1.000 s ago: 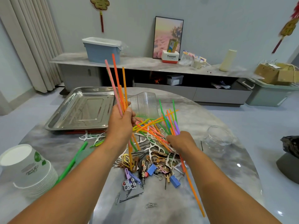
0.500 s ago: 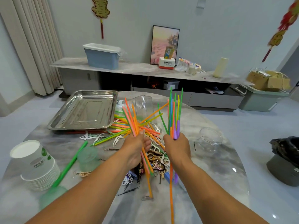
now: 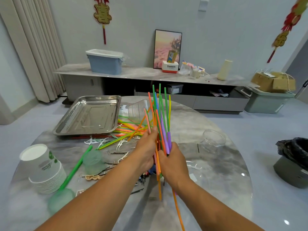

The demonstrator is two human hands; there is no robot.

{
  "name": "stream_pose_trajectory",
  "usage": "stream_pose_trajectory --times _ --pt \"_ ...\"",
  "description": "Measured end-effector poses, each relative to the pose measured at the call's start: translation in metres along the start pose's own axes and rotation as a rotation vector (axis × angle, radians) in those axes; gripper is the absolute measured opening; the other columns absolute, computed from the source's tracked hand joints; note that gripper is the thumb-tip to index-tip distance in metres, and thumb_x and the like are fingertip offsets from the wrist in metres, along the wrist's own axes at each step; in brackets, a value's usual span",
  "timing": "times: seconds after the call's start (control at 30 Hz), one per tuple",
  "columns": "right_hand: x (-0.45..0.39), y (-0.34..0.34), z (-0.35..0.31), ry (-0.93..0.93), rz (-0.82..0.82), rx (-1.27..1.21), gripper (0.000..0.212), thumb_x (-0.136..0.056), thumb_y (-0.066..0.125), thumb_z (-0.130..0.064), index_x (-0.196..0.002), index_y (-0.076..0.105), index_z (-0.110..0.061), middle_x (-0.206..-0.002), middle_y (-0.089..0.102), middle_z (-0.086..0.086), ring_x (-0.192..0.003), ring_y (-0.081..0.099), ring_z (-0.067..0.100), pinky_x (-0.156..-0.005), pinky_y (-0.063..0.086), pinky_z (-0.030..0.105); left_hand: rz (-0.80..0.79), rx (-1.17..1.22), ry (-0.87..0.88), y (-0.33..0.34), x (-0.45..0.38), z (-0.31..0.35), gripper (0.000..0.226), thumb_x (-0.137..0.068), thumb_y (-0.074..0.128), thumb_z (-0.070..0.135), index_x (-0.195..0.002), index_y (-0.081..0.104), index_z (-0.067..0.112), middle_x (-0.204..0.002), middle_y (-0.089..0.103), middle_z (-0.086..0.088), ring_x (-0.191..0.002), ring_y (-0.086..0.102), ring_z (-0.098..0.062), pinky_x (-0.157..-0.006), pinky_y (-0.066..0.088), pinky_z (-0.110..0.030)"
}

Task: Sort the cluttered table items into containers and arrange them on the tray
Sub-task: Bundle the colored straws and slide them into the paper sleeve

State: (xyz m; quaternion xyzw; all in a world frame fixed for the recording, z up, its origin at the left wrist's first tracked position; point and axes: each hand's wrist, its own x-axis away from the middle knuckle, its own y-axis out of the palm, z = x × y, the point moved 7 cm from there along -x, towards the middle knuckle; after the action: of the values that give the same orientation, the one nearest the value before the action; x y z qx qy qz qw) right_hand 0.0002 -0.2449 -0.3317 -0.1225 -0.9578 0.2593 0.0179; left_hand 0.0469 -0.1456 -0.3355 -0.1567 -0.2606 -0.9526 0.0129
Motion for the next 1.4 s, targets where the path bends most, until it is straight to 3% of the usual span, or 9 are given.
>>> stream_pose_trajectory --times 0.13,0.37,0.47,0.6,0.77,0.9,1.1,1.33,1.4 --pt "0.001 0.0 -0.001 -0.018 -0.004 0.015 0.017 -0.093 0.052 -0.048 -0.098 0.051 -0.032 -0.088 0.067 -0.005 -0.084 0.066 0.022 -0.081 0.056 0.048 -0.158 -0.005 0.079 0.011 0.009 0.005 0.076 -0.067 0.08 0.064 -0.123 0.062 0.016 -0.095 0.072 -0.009 -0.082 0.07 -0.022 -0.077 0.058 -0.035" --pt "0.013 0.003 -0.009 -0.064 -0.026 0.045 0.05 -0.078 0.027 -0.067 -0.11 0.05 -0.037 -0.103 0.067 -0.011 -0.098 0.065 0.017 -0.088 0.053 0.044 -0.052 -0.253 0.263 0.009 0.011 0.005 0.056 -0.07 0.089 0.003 -0.117 0.059 0.005 -0.102 0.069 -0.013 -0.079 0.069 -0.012 -0.066 0.055 -0.02" --pt "0.016 0.002 -0.017 -0.209 -0.037 0.185 0.048 -0.087 0.045 -0.047 -0.133 0.039 -0.035 -0.115 0.066 -0.004 -0.108 0.062 0.027 -0.092 0.05 0.045 -0.032 -0.275 0.305 0.008 0.008 0.012 0.037 -0.079 0.08 -0.002 -0.111 0.062 -0.004 -0.091 0.067 -0.013 -0.074 0.066 -0.015 -0.064 0.055 -0.023" --pt "0.016 0.004 -0.019 -0.23 -0.164 0.075 0.046 -0.088 0.06 -0.037 -0.128 0.038 -0.039 -0.11 0.065 -0.007 -0.101 0.064 0.021 -0.085 0.054 0.044 -0.013 -0.333 0.441 0.006 0.01 0.036 0.03 -0.082 0.079 0.004 -0.107 0.061 0.007 -0.084 0.07 0.001 -0.073 0.067 -0.011 -0.067 0.056 -0.024" --pt "0.016 0.008 -0.023 -0.249 -0.457 -0.085 0.077 -0.078 0.067 -0.012 -0.133 0.034 -0.053 -0.1 0.065 -0.02 -0.082 0.064 -0.002 -0.069 0.05 0.017 -0.019 -0.301 0.61 0.007 0.021 0.068 0.026 -0.084 0.078 0.007 -0.102 0.06 0.016 -0.082 0.072 0.008 -0.072 0.068 -0.009 -0.065 0.055 -0.02" --pt "0.014 0.005 -0.023 -0.22 -0.662 -0.106 0.092 -0.073 0.08 -0.004 -0.148 0.034 -0.035 -0.095 0.068 -0.012 -0.079 0.064 0.003 -0.072 0.052 0.019 -0.07 -0.293 0.715 0.016 0.035 0.087 0.032 -0.081 0.08 0.014 -0.107 0.06 0.019 -0.092 0.075 0.003 -0.082 0.071 -0.015 -0.071 0.058 -0.023" --pt "0.008 -0.001 -0.024 -0.237 -0.555 -0.21 0.076 -0.072 0.089 -0.003 -0.135 0.049 -0.019 -0.099 0.075 -0.008 -0.091 0.072 0.006 -0.074 0.055 0.021 -0.169 -0.351 0.7 0.033 0.048 0.069 0.038 -0.075 0.087 0.013 -0.102 0.063 0.025 -0.088 0.075 0.0 -0.078 0.072 -0.013 -0.069 0.056 -0.021" --pt "0.007 -0.001 -0.001 -0.213 -0.475 -0.181 0.047 -0.086 0.07 0.011 -0.13 0.059 -0.004 -0.118 0.071 0.011 -0.111 0.069 0.026 -0.073 0.053 0.011 -0.186 -0.434 0.598 0.03 0.045 0.026 0.049 -0.071 0.09 0.014 -0.106 0.063 0.037 -0.096 0.075 0.007 -0.09 0.073 -0.009 -0.073 0.055 -0.017" --pt "0.005 -0.003 -0.004 -0.226 -0.452 -0.263 0.051 -0.082 0.071 0.013 -0.127 0.058 -0.008 -0.103 0.076 -0.007 -0.097 0.072 0.006 -0.069 0.053 0.011 -0.152 -0.428 0.628 0.033 0.045 0.03 0.038 -0.074 0.088 0.016 -0.102 0.065 0.026 -0.09 0.075 0.006 -0.082 0.072 -0.008 -0.07 0.054 -0.016"
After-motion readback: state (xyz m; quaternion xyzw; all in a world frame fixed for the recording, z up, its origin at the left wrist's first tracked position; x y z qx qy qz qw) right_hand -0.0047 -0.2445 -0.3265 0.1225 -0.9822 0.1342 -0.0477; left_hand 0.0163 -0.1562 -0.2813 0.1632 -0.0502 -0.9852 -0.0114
